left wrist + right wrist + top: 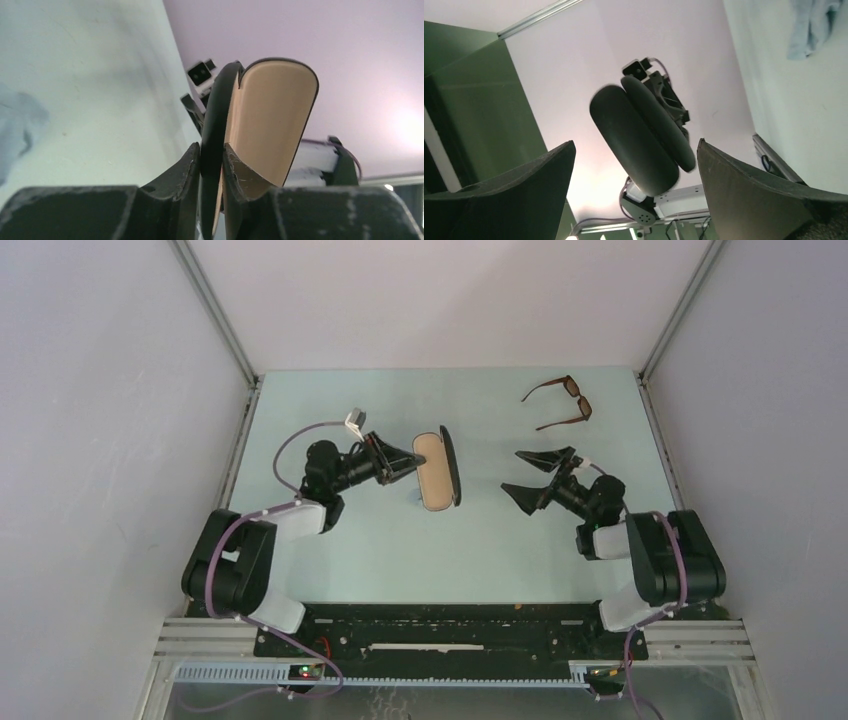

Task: Organize the sunglasses
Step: Open the sunglasses case, then place the sunglasses case at the center of the board.

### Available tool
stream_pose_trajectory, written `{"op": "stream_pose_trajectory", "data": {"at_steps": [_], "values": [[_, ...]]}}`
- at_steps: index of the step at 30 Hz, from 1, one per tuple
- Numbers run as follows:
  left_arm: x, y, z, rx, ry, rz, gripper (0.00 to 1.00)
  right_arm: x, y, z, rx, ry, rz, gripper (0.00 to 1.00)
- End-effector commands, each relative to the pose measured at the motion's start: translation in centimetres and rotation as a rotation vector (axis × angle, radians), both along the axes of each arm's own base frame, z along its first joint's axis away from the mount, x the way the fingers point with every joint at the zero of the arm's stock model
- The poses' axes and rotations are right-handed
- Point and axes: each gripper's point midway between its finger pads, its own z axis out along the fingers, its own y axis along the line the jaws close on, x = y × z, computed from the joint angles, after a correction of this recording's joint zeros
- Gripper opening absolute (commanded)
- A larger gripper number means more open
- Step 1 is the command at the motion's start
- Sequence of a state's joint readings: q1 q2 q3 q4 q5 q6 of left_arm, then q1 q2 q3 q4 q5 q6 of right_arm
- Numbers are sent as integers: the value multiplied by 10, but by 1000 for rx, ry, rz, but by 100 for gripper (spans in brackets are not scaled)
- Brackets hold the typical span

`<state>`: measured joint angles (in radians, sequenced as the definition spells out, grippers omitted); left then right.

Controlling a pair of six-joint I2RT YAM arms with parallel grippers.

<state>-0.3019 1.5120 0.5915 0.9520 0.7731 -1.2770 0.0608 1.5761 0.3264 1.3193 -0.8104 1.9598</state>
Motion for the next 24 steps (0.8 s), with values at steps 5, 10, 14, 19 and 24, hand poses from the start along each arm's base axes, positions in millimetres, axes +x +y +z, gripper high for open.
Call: {"op": "stream_pose_trajectory", "data": {"at_steps": [5,10,14,19,24], "values": [[48,12,2,244,41,173,0,-22,-18,-11,-260,-42,14,100],[87,23,-22,284,157,261,0,-33,-31,-9,-523,-99,-15,100],[120,28,-36,279,168,269,0,-46,-46,-7,-664,-105,-42,100],[149,43,-67,289,191,254,0,-59,-59,-16,-755,-106,-53,100],[166,77,-97,334,251,392,0,-64,-65,-27,-817,-94,-51,100]]}}
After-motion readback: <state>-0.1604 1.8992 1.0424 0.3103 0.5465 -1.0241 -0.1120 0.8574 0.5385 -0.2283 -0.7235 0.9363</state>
